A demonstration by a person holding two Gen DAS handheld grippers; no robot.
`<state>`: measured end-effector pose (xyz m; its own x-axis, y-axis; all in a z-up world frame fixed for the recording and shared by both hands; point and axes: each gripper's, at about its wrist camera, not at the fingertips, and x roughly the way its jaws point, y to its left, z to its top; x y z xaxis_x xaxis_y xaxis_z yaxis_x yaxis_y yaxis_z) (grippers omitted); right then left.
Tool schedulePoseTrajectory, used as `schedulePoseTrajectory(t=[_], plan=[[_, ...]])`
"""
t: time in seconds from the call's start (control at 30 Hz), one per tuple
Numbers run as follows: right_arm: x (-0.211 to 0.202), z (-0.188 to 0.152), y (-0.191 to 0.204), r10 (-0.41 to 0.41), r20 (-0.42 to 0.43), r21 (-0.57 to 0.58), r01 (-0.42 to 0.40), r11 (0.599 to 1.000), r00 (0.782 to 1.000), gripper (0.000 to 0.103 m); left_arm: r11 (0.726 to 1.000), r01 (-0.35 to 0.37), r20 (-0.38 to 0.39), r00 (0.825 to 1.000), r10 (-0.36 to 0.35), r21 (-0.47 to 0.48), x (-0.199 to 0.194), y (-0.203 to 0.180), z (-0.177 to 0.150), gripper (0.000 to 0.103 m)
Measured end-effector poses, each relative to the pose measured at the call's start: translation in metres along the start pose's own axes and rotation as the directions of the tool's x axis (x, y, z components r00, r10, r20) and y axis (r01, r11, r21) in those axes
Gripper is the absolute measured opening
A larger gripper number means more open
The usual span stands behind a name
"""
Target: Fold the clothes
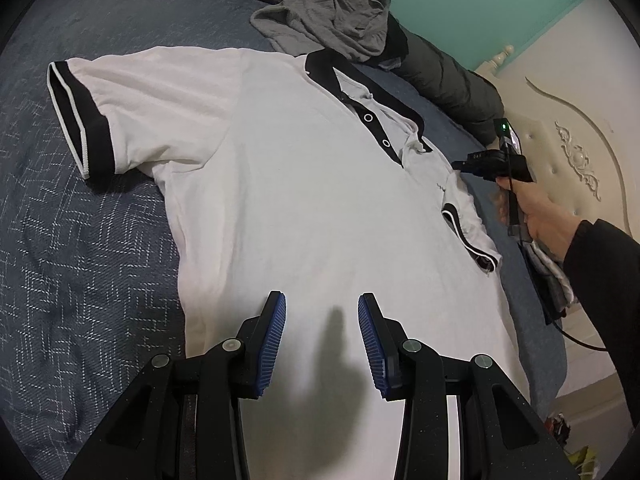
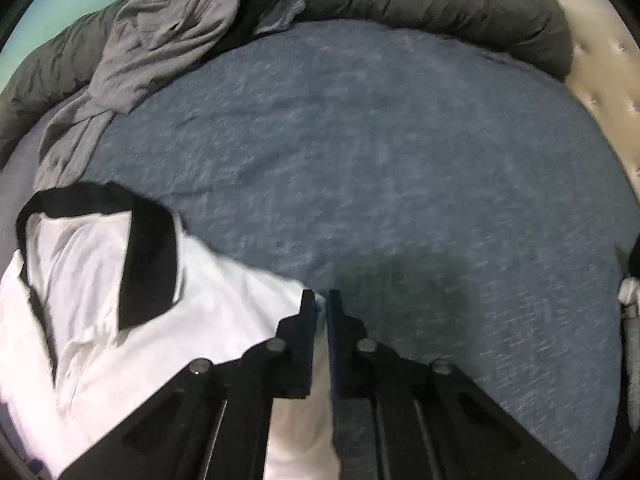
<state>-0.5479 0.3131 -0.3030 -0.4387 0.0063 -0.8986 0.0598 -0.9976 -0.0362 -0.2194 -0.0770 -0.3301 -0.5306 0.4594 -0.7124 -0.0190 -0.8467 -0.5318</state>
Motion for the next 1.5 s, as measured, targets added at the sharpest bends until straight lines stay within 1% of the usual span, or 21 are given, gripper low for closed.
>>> schedulePoseTrajectory(t=[0.1,0.17,0.27,0.37,0.47,0.57,0.67,0.77,0.83,0.9,1.0,1.1,1.2,1.27,1.37,1.47,1.5], plan=[[0.0,0.004,-0.002,-0.01,0.017,0.01,0.009,1.0,1.0,0.004,1.0,0.0,-0.004,1.0,0.0,0.001,0.0,0.0,-0.002,0.041],[0.0,0.006,-0.002,-0.043,0.029,0.002,0.043,0.999,0.999,0.004,1.0,-0.001,-0.008,1.0,0.001,0.004,0.0,0.0,-0.003,0.041],[0.004,0.006,-0.002,-0.049,0.024,0.014,0.049,0.999,0.998,0.004,1.0,0.001,-0.005,1.0,-0.001,0.005,-0.002,0.0,-0.003,0.041],[0.007,0.006,-0.005,-0.037,0.029,0.05,0.036,0.998,0.999,0.004,1.0,-0.002,-0.007,1.0,0.002,0.005,-0.002,0.001,-0.004,0.041],[-0.003,0.006,-0.012,0.013,0.073,0.076,-0.018,0.997,0.997,0.004,1.0,-0.002,-0.009,1.0,0.002,0.002,-0.001,0.002,-0.004,0.041],[-0.012,0.006,-0.02,0.062,0.119,0.099,-0.074,0.992,0.991,0.004,1.0,-0.001,-0.01,1.0,0.001,0.004,-0.001,0.0,-0.005,0.041],[-0.022,0.006,-0.027,0.11,0.166,0.119,-0.131,0.984,0.98,0.007,1.0,-0.001,-0.011,1.0,0.001,0.003,-0.002,0.0,-0.005,0.041],[-0.032,0.005,-0.035,0.156,0.213,0.136,-0.188,0.973,0.964,0.008,1.0,0.002,-0.009,1.0,-0.002,0.006,-0.002,-0.001,-0.004,0.041],[-0.041,-0.003,-0.038,0.176,0.207,0.117,-0.203,0.972,0.962,0.008,1.0,0.004,-0.008,1.0,-0.004,0.011,-0.003,-0.003,-0.004,0.041],[-0.047,-0.015,-0.041,0.223,0.204,0.091,-0.245,0.965,0.953,0.008,1.0,0.006,-0.008,1.0,-0.006,0.014,-0.003,-0.005,-0.004,0.041],[-0.041,-0.031,-0.031,0.237,0.139,0.012,-0.241,0.97,0.962,0.008,1.0,0.005,-0.009,1.0,-0.005,0.017,-0.003,-0.007,-0.005,0.041],[-0.029,-0.036,-0.022,0.239,0.105,-0.018,-0.238,0.971,0.965,0.008,1.0,0.003,-0.008,1.0,-0.003,0.022,-0.003,-0.009,-0.005,0.041],[-0.012,-0.032,-0.013,0.193,0.07,-0.036,-0.191,0.981,0.979,0.008,1.0,-0.001,-0.006,1.0,0.001,0.027,-0.003,-0.01,-0.004,0.041],[-0.002,-0.026,-0.01,0.177,0.072,-0.038,-0.174,0.984,0.982,0.008,1.0,-0.004,-0.009,1.0,0.005,0.024,-0.001,-0.007,-0.005,0.041],[0.006,-0.02,-0.014,0.162,0.072,-0.006,-0.162,0.987,0.984,0.008,1.0,-0.007,-0.017,1.0,0.008,0.011,0.001,-0.001,-0.005,0.041],[-0.012,-0.017,-0.022,0.206,0.143,0.017,-0.21,0.978,0.968,0.008,1.0,-0.006,-0.017,1.0,0.006,0.009,0.0,0.0,-0.005,0.041],[-0.019,-0.019,-0.026,0.22,0.146,0.018,-0.224,0.974,0.965,0.008,1.0,-0.004,-0.017,1.0,0.005,0.01,-0.001,-0.001,-0.005,0.041]])
